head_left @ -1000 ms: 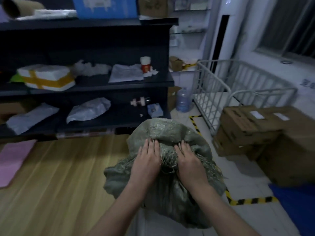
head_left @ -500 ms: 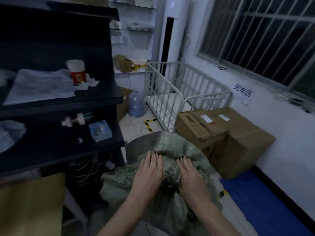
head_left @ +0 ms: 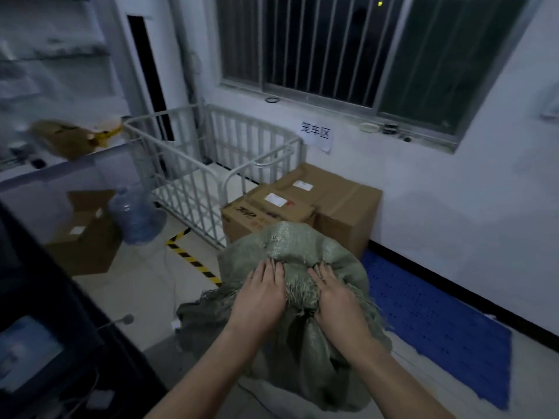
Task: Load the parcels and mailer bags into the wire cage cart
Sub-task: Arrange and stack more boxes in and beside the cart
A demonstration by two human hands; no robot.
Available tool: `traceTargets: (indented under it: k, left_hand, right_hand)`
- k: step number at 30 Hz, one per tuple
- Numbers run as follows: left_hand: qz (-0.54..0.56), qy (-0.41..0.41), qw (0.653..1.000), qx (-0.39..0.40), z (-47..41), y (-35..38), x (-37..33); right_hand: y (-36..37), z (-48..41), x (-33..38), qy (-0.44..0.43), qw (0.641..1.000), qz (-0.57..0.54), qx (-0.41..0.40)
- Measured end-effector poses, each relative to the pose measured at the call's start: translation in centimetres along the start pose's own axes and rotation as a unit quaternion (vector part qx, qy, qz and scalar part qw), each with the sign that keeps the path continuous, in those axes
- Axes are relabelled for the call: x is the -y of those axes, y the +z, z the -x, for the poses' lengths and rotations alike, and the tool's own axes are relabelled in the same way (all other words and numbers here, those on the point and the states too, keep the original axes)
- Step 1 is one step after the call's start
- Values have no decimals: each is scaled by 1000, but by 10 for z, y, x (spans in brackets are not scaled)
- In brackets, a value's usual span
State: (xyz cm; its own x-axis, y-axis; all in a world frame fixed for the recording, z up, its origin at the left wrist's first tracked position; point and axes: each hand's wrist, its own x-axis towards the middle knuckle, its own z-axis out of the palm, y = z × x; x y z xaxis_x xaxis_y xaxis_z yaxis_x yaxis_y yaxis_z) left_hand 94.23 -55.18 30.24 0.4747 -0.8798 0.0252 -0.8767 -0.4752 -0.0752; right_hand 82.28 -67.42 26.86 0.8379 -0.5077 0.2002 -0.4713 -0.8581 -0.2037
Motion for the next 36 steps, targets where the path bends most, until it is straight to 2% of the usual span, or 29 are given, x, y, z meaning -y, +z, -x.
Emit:
traceTargets:
  k: [3,9,16,23,31,36]
  left_hand:
    - [-19,41,999,11,-46,6,-19]
    - [-25,102,993,47,-142,8,-62]
    - [-15,160,986,34,-222,3,-96]
    - [-26,192,981,1,-286,2,-104]
    - [-25,223,973,47,-359,31,-89]
    - [-47,286,956,55,-410,70,-67]
  right_hand:
    - [3,-21,-40,17,999,-3,-27]
    - [13,-62,-126,54,998,-35,-2]
    - [10,-104,-197,97,994,-40,-7]
    - [3,-148,-233,107,993,-47,-36]
    - [37,-197,-257,138,989,-44,-28]
    - [68,-233,-266,174,984,-23,-22]
